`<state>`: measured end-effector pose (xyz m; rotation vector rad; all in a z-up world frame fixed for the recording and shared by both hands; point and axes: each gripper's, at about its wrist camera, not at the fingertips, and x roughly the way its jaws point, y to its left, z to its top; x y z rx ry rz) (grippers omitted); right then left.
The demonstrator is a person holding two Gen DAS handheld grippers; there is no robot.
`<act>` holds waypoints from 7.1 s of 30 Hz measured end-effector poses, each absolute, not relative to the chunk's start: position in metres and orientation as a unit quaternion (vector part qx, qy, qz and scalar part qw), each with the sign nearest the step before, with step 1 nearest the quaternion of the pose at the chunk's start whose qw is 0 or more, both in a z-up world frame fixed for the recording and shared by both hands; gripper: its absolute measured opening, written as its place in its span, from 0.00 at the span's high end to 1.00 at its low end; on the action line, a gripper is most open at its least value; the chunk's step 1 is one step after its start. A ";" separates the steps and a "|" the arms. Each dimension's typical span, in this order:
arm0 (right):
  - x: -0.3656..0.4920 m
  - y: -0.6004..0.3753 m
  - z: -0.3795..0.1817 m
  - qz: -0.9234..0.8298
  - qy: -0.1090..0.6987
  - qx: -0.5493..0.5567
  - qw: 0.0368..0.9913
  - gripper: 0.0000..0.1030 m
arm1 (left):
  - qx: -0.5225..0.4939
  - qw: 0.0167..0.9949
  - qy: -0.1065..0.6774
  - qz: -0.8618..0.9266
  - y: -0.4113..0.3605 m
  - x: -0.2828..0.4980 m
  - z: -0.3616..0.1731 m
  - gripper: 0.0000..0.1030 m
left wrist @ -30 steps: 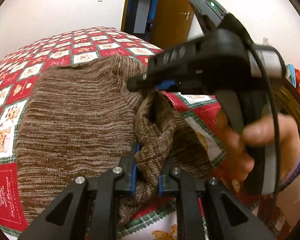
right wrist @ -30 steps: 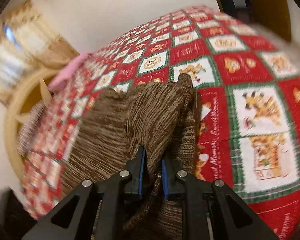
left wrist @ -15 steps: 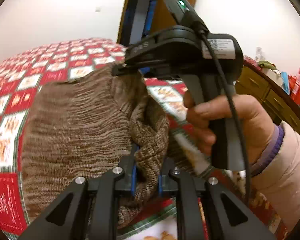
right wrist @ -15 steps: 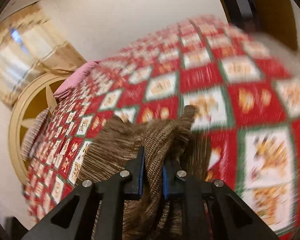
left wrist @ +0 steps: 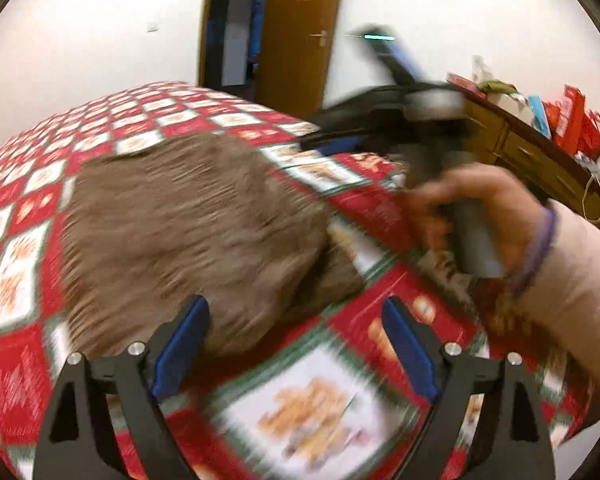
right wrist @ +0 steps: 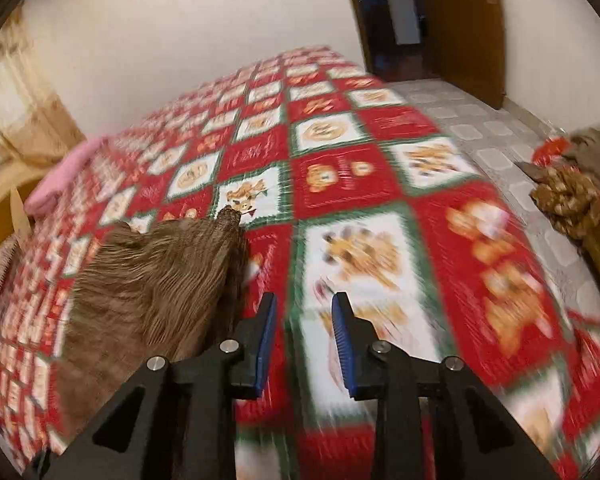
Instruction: Fold small clothes
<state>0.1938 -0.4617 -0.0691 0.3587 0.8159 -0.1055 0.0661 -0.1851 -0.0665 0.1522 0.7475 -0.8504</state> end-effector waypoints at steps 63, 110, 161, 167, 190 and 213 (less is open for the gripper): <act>0.073 -0.328 -0.052 -0.123 0.306 0.053 0.943 0.64 | 0.026 0.890 0.424 -0.164 -0.110 0.156 -0.102 0.00; 0.206 -0.389 -0.106 0.041 0.395 0.143 0.906 0.41 | -0.056 0.856 0.437 -0.270 -0.157 0.256 -0.103 0.23; -0.048 -0.258 0.031 0.046 0.264 0.146 0.952 0.80 | 0.009 0.884 0.351 -0.310 -0.099 0.031 0.006 0.72; -0.059 -0.252 0.027 0.048 0.280 0.118 0.951 0.82 | 0.009 0.888 0.344 -0.304 -0.094 0.024 0.012 0.72; -0.096 -0.304 0.020 0.021 0.281 0.129 0.951 0.82 | 0.070 0.869 0.347 -0.346 -0.169 0.003 0.005 0.72; -0.003 -0.445 -0.057 -0.175 0.323 0.125 0.921 0.82 | 0.108 0.851 0.377 -0.350 -0.307 0.089 -0.056 0.68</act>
